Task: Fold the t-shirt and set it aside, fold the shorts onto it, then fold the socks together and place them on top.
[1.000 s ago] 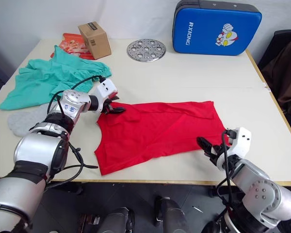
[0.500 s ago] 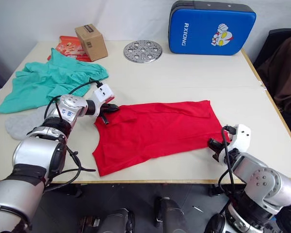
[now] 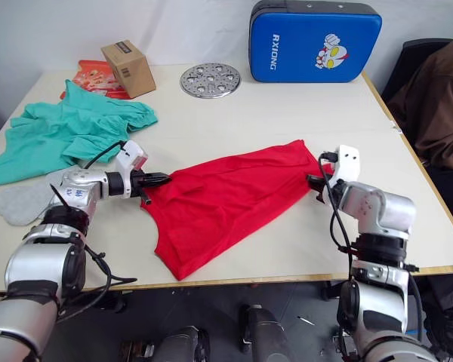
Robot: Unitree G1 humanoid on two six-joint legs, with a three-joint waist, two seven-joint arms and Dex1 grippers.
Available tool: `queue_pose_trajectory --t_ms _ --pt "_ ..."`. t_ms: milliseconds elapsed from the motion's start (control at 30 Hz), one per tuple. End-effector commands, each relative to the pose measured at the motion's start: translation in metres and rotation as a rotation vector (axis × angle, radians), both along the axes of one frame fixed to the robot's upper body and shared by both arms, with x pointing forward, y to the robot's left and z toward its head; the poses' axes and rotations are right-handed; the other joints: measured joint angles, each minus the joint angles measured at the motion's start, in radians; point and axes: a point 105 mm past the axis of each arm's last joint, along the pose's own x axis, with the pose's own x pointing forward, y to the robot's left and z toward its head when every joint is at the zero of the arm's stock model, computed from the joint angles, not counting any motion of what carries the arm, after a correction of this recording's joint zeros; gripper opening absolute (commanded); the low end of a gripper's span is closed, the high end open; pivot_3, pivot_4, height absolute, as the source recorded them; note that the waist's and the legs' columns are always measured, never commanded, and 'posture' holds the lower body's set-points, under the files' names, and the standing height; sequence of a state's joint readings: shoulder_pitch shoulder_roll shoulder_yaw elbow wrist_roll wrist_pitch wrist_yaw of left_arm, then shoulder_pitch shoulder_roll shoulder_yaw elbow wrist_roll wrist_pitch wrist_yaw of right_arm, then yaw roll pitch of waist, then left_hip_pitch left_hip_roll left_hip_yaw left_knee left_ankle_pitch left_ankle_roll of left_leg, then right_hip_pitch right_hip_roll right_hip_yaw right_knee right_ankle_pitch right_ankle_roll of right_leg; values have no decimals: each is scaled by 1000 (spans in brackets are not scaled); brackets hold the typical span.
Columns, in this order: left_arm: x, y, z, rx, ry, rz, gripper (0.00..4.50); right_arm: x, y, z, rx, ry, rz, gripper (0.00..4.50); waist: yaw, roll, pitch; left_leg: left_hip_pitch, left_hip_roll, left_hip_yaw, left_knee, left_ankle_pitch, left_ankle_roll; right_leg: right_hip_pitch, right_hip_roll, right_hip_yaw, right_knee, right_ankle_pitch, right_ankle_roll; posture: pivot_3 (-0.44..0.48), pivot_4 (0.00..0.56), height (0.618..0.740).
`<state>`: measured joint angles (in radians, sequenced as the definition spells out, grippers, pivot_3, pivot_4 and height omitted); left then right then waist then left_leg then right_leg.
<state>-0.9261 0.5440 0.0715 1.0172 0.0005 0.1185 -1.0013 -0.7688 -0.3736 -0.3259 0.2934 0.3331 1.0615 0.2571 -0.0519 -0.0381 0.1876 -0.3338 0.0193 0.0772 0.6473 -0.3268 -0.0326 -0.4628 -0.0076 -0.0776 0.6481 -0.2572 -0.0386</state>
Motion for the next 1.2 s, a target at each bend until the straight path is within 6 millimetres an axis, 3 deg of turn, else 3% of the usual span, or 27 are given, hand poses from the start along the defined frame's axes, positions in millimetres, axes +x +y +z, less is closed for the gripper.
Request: queue_pose_trajectory --t_ms 33,233,367,500,567,700,800,867,900,1033,1200 --pt "-22 5 -16 -41 62 35 0 19 3 4 -49 -46 21 20 -8 0 0 0 0 1 0 0 0 0 0 1 1 0 0 0 150 740" --pt "-68 -11 -15 -117 87 76 0 46 13 16 -94 -115 49 20 -2 1 0 3 1 4 0 0 -1 0 1 5 3 -1 -1 0 150 740" --pt "-73 -13 -11 -120 107 110 0 47 12 17 -134 -119 85 20 5 1 0 1 1 4 0 -1 0 0 1 6 -3 -1 -1 0 150 740" --pt "-69 -5 -1 -119 121 106 0 33 9 20 -156 -116 167 20 15 1 0 0 1 3 0 -1 0 0 2 6 -3 -1 -1 0 150 740" --pt "-71 -1 4 -114 135 76 697 17 11 22 -143 -109 223 705 19 1 0 -1 1 2 0 -1 0 -1 2 5 -4 -1 -1 0 150 740" --pt "-82 9 15 -45 175 -77 1910 -34 19 27 -111 -80 358 2005 22 1 0 -1 1 1 -1 -1 0 -1 2 4 -5 -1 0 0 150 740" --pt "-89 10 39 -73 222 -229 2879 -76 32 28 -11 -19 458 3040 23 2 0 -2 1 1 0 -2 0 -1 2 3 -6 -1 0 0 150 740" --pt "-79 6 54 -92 213 -271 3525 -97 40 25 31 14 512 3724 25 2 0 -2 1 0 1 -2 0 -1 2 3 -6 -2 1 0 150 740" --pt "-66 2 59 -100 194 -259 3847 -106 45 21 47 39 529 3761 27 1 0 -2 1 -1 1 -2 1 0 2 3 -7 -2 2 0 150 740" --pt "-20 -25 68 -99 152 -211 3847 -135 70 0 84 105 622 3761 46 0 -1 -3 -2 -4 3 -8 11 1 1 3 -7 -5 7 0 150 740" --pt "14 -65 56 -25 102 -171 3847 -139 92 -19 142 146 614 3761 42 0 0 -3 -3 -1 5 -9 11 -1 -1 3 -4 -4 10 0 150 740"
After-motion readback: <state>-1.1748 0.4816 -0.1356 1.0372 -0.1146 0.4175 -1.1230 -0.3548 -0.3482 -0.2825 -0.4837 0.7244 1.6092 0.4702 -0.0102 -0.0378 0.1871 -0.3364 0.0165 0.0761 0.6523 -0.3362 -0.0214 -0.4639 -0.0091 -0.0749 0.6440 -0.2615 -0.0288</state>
